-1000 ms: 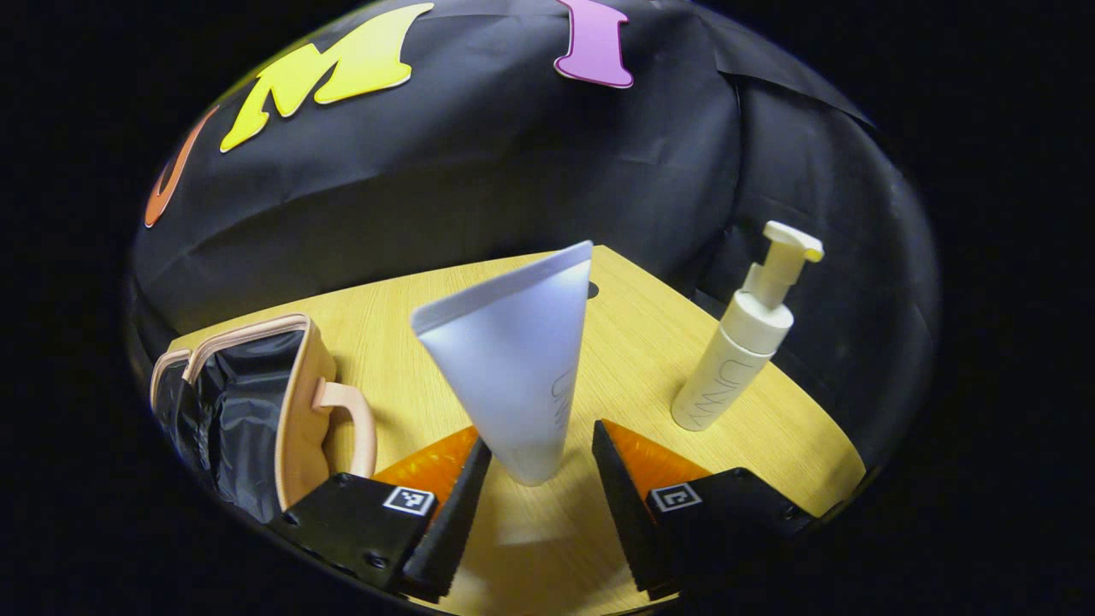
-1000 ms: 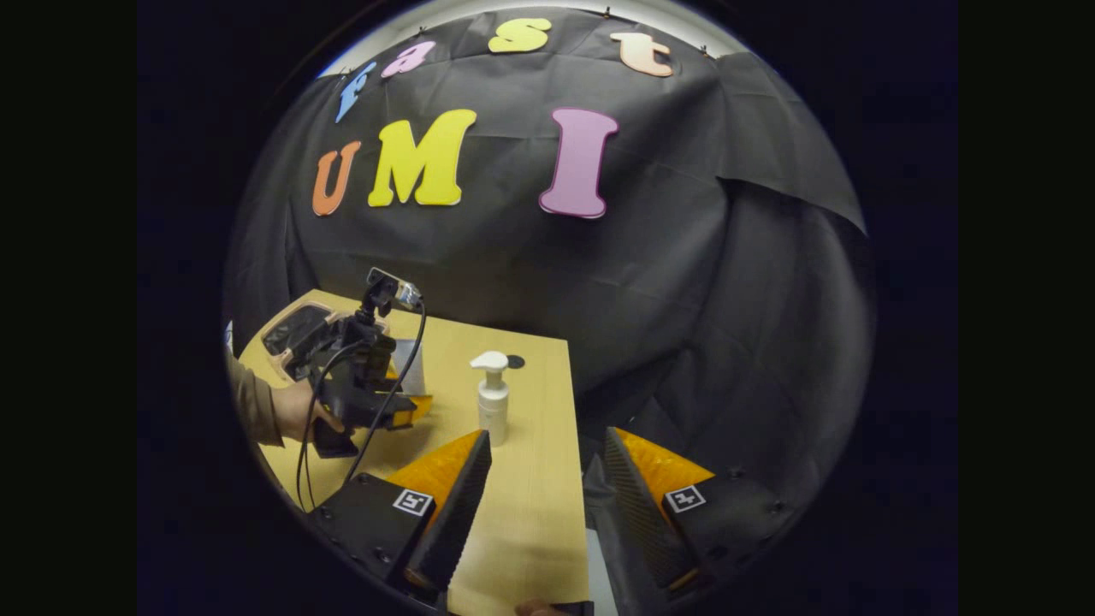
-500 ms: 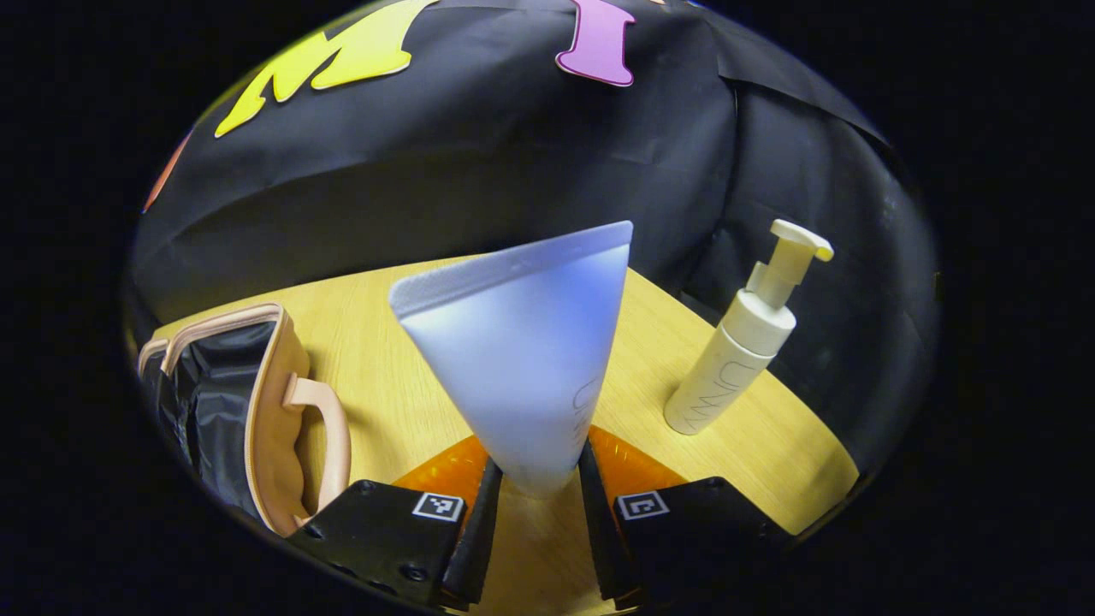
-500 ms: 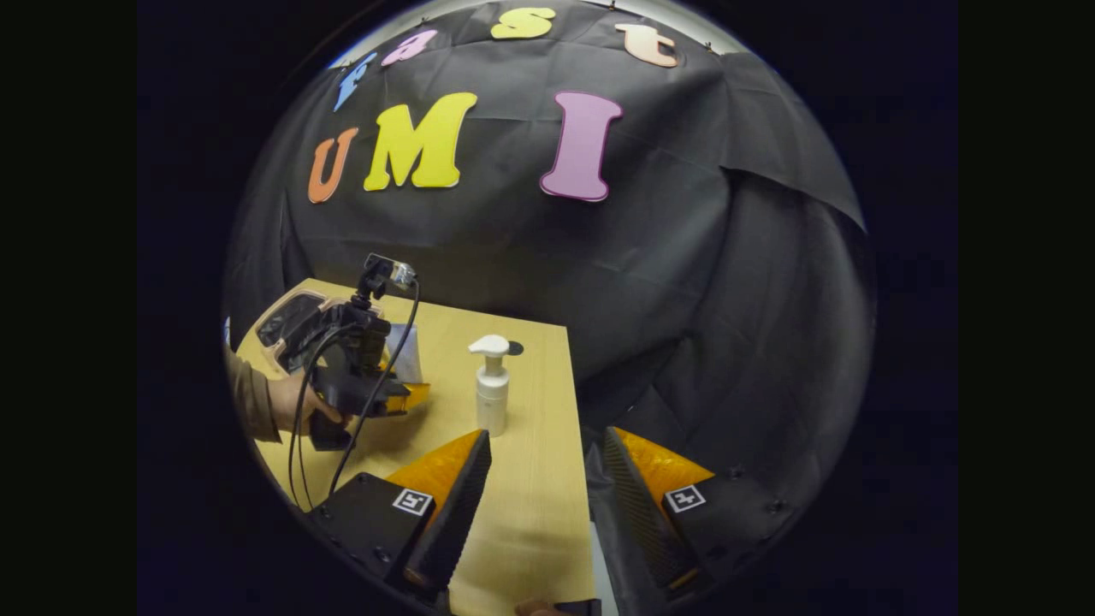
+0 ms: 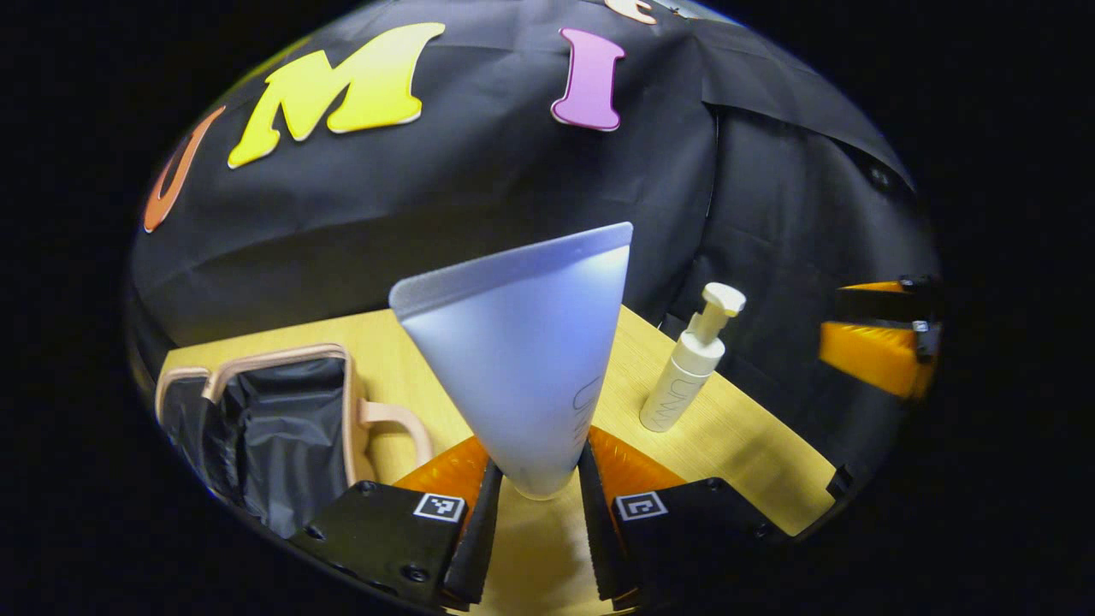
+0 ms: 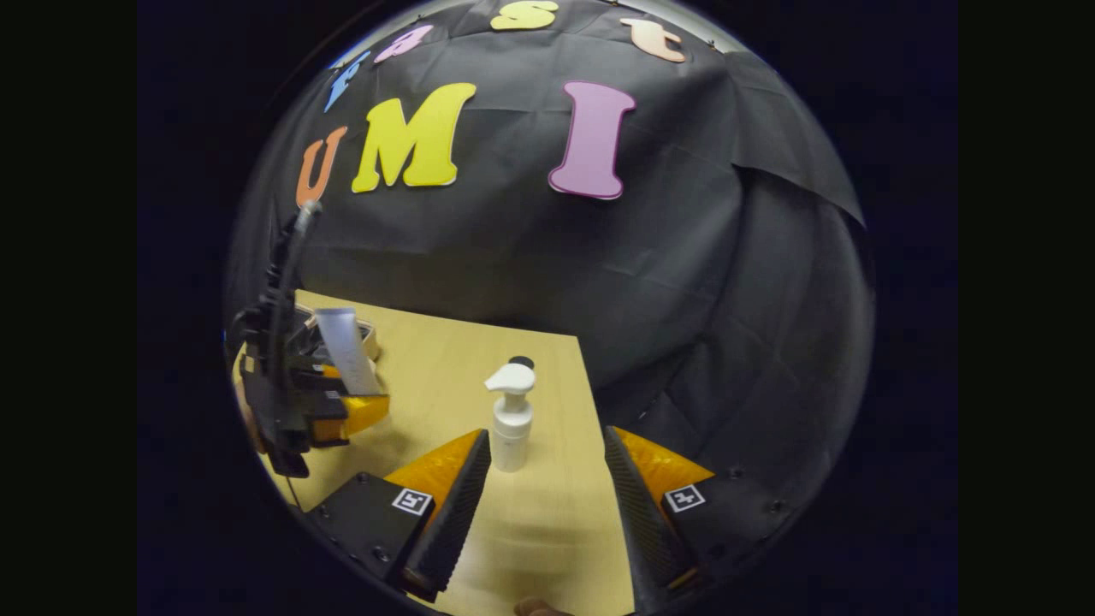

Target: First open the suitcase, pack the skin care products into it, and then close the suitcase.

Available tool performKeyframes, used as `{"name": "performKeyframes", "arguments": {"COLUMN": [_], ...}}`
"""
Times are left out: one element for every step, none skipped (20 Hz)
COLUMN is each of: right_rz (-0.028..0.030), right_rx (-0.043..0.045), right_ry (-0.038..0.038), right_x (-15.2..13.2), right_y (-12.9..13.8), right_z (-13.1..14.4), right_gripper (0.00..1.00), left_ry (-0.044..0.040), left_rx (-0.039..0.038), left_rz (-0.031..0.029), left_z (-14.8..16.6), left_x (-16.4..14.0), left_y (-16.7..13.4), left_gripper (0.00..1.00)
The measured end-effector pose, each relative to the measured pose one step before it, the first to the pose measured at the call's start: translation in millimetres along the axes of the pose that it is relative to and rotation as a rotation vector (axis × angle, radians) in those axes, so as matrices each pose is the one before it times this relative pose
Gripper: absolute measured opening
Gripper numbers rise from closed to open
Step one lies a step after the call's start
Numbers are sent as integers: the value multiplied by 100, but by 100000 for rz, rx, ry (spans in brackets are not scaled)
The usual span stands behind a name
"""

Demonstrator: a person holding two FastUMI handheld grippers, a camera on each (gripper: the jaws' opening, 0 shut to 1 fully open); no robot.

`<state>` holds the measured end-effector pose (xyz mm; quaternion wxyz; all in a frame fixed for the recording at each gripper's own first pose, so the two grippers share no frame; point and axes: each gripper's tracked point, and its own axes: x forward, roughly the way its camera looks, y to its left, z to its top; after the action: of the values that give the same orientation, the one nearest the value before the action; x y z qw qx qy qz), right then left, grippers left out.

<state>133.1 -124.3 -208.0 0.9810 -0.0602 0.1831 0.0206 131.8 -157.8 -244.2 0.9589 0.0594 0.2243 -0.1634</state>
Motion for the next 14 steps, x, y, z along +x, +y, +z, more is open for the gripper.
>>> {"name": "performKeyframes", "arguments": {"right_rz": [1160,1490,965,318,-246,-180,-235,-992,-666,-907,-953,-397,249,-119], "right_rx": [-239,619,715,394,120,792,1138,1419,1667,1010,254,103,740,681], "right_ry": [97,176,375,976,1276,3443,1246,1478,907,947,874,985,511,5], "right_x": [905,860,1088,1093,979,1223,1125,1419,1045,1019,974,661,589,283], "right_y": [643,665,522,326,49,186,24,-118,-140,-171,-140,-2,113,62], "right_z": [-110,-176,-263,-427,-710,-695,-467,-598,-217,-312,-462,-280,-126,22], "right_gripper": [80,80,80,80,80,80,80,81,80,81,81,80,80,77], "left_ry": [-139,-644,-266,-154,-224,-735,500,-42,582,888,647,427,206,-76], "left_rx": [336,11,-351,-769,-1143,-1105,-1082,-1416,-1984,-2023,-1509,-1029,-372,85], "left_rz": [389,938,1547,1595,1642,1717,1715,2495,2283,1676,2530,2682,2437,2555], "left_z": [338,271,211,151,98,304,-54,-120,-219,-428,-388,-432,-317,-175], "left_x": [-1702,-1434,-1611,-1501,-1579,-1659,-1526,-1293,-1218,-1364,-1181,-886,-896,-815], "left_y": [149,266,501,589,432,533,462,612,655,567,684,813,841,1073], "left_gripper": [50,50,50,49,50,49,49,49,49,49,49,50,49,50]}}
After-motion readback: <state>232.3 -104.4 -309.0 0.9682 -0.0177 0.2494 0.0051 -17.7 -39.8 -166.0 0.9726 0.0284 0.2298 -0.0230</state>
